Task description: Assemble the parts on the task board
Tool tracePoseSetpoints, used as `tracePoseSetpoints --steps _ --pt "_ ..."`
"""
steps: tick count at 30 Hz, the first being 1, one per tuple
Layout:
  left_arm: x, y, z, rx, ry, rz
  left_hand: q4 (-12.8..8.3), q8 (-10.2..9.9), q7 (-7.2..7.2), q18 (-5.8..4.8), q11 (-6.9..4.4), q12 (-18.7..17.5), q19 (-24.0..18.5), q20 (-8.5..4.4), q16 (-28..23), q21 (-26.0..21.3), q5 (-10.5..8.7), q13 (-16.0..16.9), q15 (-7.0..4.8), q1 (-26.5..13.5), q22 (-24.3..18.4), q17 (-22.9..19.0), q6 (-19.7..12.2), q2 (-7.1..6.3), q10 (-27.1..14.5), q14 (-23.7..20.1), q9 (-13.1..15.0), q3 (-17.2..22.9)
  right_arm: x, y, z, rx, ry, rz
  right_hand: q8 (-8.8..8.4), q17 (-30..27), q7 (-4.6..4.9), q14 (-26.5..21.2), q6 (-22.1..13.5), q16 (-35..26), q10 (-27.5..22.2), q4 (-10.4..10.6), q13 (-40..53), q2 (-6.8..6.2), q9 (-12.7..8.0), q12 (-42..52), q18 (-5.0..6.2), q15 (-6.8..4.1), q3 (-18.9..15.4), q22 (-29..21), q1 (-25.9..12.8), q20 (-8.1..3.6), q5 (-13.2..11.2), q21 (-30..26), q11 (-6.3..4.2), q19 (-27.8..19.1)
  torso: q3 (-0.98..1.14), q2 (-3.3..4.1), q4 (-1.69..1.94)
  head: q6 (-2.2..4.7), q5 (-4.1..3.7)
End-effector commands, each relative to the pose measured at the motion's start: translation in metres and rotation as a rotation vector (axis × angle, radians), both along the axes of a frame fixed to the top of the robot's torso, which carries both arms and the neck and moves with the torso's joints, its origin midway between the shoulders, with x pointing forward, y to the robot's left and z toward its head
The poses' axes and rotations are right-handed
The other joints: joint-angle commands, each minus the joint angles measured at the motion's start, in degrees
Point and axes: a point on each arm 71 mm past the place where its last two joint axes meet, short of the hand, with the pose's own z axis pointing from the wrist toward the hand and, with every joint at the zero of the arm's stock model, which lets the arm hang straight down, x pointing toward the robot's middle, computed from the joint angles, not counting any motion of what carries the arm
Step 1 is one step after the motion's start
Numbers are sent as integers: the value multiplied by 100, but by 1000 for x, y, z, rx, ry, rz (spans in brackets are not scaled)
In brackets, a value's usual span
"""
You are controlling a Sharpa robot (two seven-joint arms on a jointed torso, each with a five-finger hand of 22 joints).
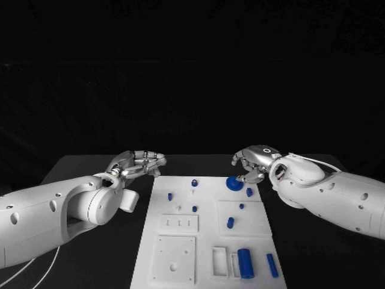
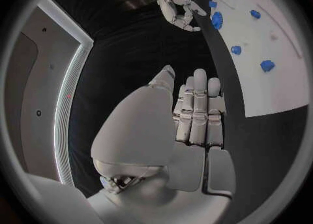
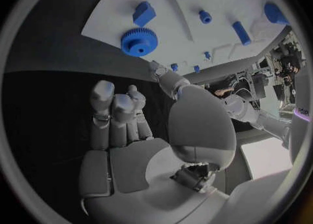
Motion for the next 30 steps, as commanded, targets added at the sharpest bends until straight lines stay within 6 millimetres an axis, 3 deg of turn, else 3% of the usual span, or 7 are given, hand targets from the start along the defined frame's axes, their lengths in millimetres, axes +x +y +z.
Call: tracePoseSetpoints --steps 1,3,11,30 --pt "1 -2 2 -3 -11 -10 -5 -35 25 72 34 -31 -6 -15 22 33 -15 -9 5 -5 81 -8 -14 -58 -14 -49 -5 38 1 1 -9 6 70 9 -31 54 20 -47 -33 41 -16 -11 38 36 -11 60 305 9 -48 143 -63 -38 69 58 20 -11 5 8 13 -17 -15" --pt "1 -2 2 -3 -10 -10 -5 -36 25 73 35 -31 -6 -15 22 33 -14 -9 5 -4 81 -8 -14 -57 -14 -49 -5 38 2 -1 -17 -4 96 0 -53 116 20 -56 -87 63 -25 -36 69 56 -21 106 305 11 -91 140 -95 -53 167 122 22 -27 -2 7 28 -33 -25" --pt "1 -1 2 -1 -11 -8 -4 -37 26 73 35 -32 -7 -14 22 34 -14 -9 6 -4 80 -9 -15 -55 -14 -50 -5 40 5 -8 -30 10 136 -25 -81 237 35 -70 -182 96 49 -95 193 114 -29 254 305 23 -212 135 -177 -88 352 243 35 -53 41 34 37 -66 -23" --pt "0 1 2 3 -11 -10 -2 -41 27 73 36 -36 -9 -12 23 37 -15 -10 7 -9 80 -10 -17 -53 -14 -51 -5 42 8 -11 -37 41 209 -40 -52 334 47 -76 -177 75 39 -84 212 305 -12 292 305 36 -247 123 -282 -95 458 321 48 -111 29 19 36 -130 -21"
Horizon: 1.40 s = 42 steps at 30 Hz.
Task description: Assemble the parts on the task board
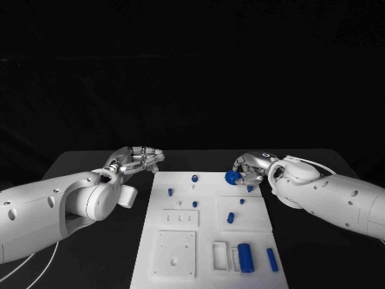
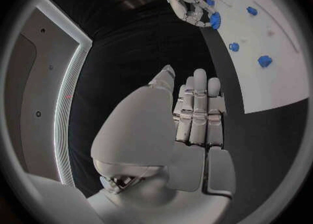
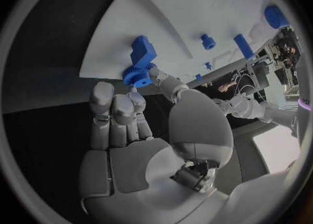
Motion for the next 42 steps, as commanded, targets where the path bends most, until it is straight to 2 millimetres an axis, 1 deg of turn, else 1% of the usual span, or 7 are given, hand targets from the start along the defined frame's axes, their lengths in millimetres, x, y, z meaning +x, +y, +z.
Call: tracePoseSetpoints --steps 1,6,11,16,29,35,42 --pt "0 -1 2 -1 -9 -14 -2 -18 27 69 40 -36 -1 -22 23 37 -15 -6 7 -9 82 -6 -17 -54 -17 -51 -5 42 -1 0 -7 10 80 6 11 19 21 -42 -32 4 -1 49 -6 33 2 15 393 5 -14 123 -56 -16 38 32 -2 -34 -4 -6 -6 -12 9" --pt "-1 -2 2 0 -7 -17 -2 -19 28 70 41 -37 -2 -22 24 37 -15 -6 7 -9 81 -6 -18 -54 -17 -52 -5 42 -1 0 -11 10 126 12 18 63 23 -40 -44 -11 -36 68 -22 35 8 7 393 7 -113 122 -194 -19 262 68 0 -63 -4 -3 -2 -24 4" --pt "-1 -2 2 0 -7 -19 -2 -21 28 70 41 -39 -3 -21 24 38 -15 -6 8 -10 81 -6 -20 -57 -19 -53 -5 42 -1 0 -12 4 144 11 12 138 3 -37 -116 -35 -77 1 -38 77 17 4 393 -8 -305 120 -394 -23 1322 125 -17 -109 -4 -8 -2 -33 9" --pt "-1 -2 1 1 -6 -18 -3 -23 29 70 42 -40 -4 -21 23 38 -16 -7 8 -10 81 -7 -22 -58 -20 -54 -6 42 0 -1 -12 5 142 9 9 201 11 -31 -173 -60 -112 -88 -60 122 24 -6 393 -6 -519 109 -580 -29 1788 157 -12 -137 -3 -6 0 -32 10" --pt "-1 -2 1 3 -6 -17 -4 -26 30 71 43 -44 -7 -20 23 39 -16 -8 10 -7 80 -8 -24 -59 -23 -56 -5 45 -1 2 -12 27 158 13 68 271 7 -15 -107 -87 -74 -83 -45 181 54 26 393 -6 -655 100 -757 -34 2010 179 -14 -143 0 -8 -5 -26 20" --pt "-1 -2 1 3 -5 -19 -5 -26 30 72 44 -46 -7 -20 24 40 -14 -9 10 -5 80 -9 -23 -57 -25 -57 -5 47 -1 3 -12 24 162 10 215 324 18 -5 186 -100 -9 57 -16 332 108 70 393 3 -720 101 -985 -47 1586 195 -5 -153 -2 -7 -1 -27 18" --pt "-1 -1 1 4 -5 -17 -8 -27 29 73 44 -49 -8 -20 25 42 -9 -9 10 4 79 -9 -21 -54 -26 -56 -4 53 -1 5 -12 -12 143 10 335 354 7 1 464 -114 18 135 -13 373 157 83 393 -3 -683 103 -1066 -48 1468 206 -13 -168 -2 -7 -4 -27 22"
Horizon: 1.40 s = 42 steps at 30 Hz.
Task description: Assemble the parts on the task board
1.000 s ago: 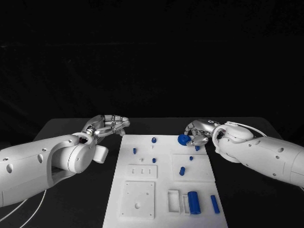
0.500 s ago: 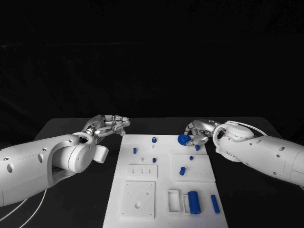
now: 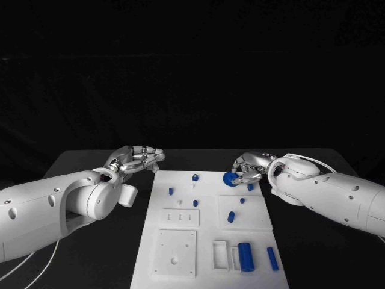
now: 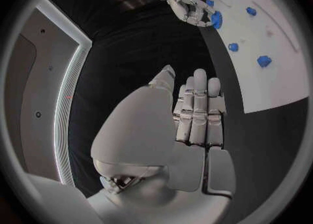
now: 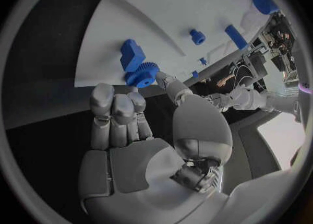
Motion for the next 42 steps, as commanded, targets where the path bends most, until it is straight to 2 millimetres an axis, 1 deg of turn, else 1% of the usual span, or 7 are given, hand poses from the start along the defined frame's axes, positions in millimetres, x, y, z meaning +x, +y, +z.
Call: tracePoseSetpoints --steps 1,8,17,34,37,40,42 --pt "0 -2 2 -2 -7 -14 4 -27 29 72 38 -28 1 -30 25 19 -8 -6 -10 6 81 -7 -21 -54 -2 -37 -4 41 -3 3 -12 -66 48 11 23 12 262 1 332 -18 49 30 7 -34 2 19 399 -7 -19 104 -60 -9 -23 28 -3 -45 1 -1 -4 2 6" --pt "-1 -2 2 -2 -6 -15 2 -27 29 73 39 -29 0 -30 25 20 -6 -6 -10 11 81 -7 -20 -53 -2 -37 -3 44 -4 8 -9 -129 -16 17 40 40 233 6 415 -30 47 18 -10 -159 19 11 399 -35 -80 102 -126 -18 -184 43 -32 -50 2 1 -2 4 3" --pt "-1 -1 2 -2 -5 -14 3 -28 29 73 39 -30 -1 -29 26 21 -4 -6 -9 14 80 -8 -19 -51 -2 -38 -3 47 -6 16 -6 -185 -73 11 53 89 184 23 545 -66 82 87 -47 -326 57 -8 399 -79 -22 86 -140 -37 -741 47 -78 -46 7 1 -4 2 3" --pt "-1 0 1 2 -5 -14 6 -30 29 73 40 -32 -2 -27 27 23 -1 -6 -8 14 80 -9 -18 -50 0 -39 -2 49 -10 28 -9 -241 -119 29 63 124 157 40 639 -97 75 166 -104 -395 97 -49 399 -101 116 82 -42 -43 -983 50 -103 -37 11 3 -9 -9 7" --pt "1 -2 1 4 -4 -13 8 -30 29 72 40 -33 -2 -26 28 24 0 -6 -8 11 79 -9 -18 -46 0 -39 -1 51 -11 29 -10 -243 -116 35 65 138 147 57 695 -115 117 170 -106 -333 115 -44 399 -108 345 81 192 -32 -1165 58 -114 -22 10 5 -10 -9 2" --pt "1 -3 1 4 -4 -14 9 -30 29 72 40 -33 -3 -26 28 24 1 -6 -8 10 79 -9 -17 -44 0 -39 -1 51 -12 29 -11 -244 -113 41 53 143 132 74 757 -147 131 207 -131 -226 120 -66 399 -111 1000 73 675 -9 -1640 46 -117 -18 3 8 -13 -13 -17" --pt "1 -2 1 4 -5 -14 10 -30 29 72 40 -33 -3 -26 28 24 1 -6 -7 10 79 -10 -17 -42 0 -39 -1 52 -12 29 -12 -242 -112 46 43 150 143 84 783 -154 134 185 -138 -192 119 -72 398 -108 1284 82 843 16 -1572 56 -119 -19 2 5 -11 -13 -19"
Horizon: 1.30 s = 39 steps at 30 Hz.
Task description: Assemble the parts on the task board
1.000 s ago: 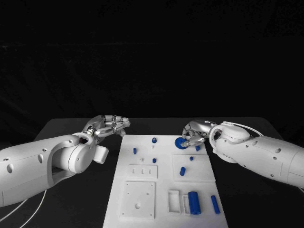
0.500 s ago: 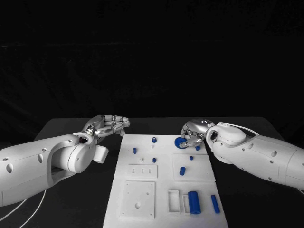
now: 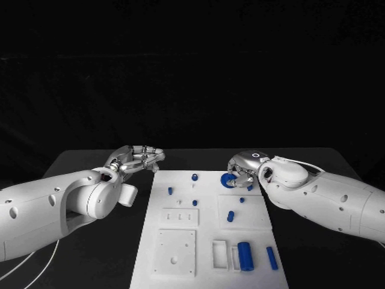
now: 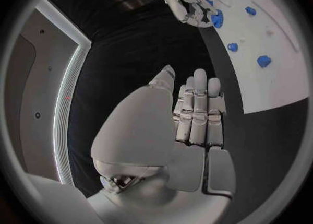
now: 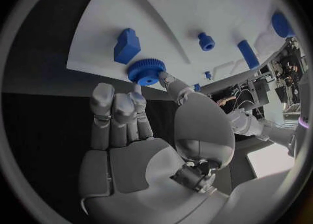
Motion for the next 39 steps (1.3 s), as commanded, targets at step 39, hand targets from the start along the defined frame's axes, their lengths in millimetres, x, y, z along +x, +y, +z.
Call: tracePoseSetpoints --steps 39 --pt "0 1 2 0 -12 -3 -8 -35 29 72 52 -39 -4 -26 31 29 15 -9 -7 14 75 -10 -17 -29 7 -40 1 43 -44 56 18 -68 -352 205 7 85 132 105 479 -60 360 100 74 -309 110 46 399 -49 838 70 400 72 198 168 -60 166 -4 -3 17 168 9"
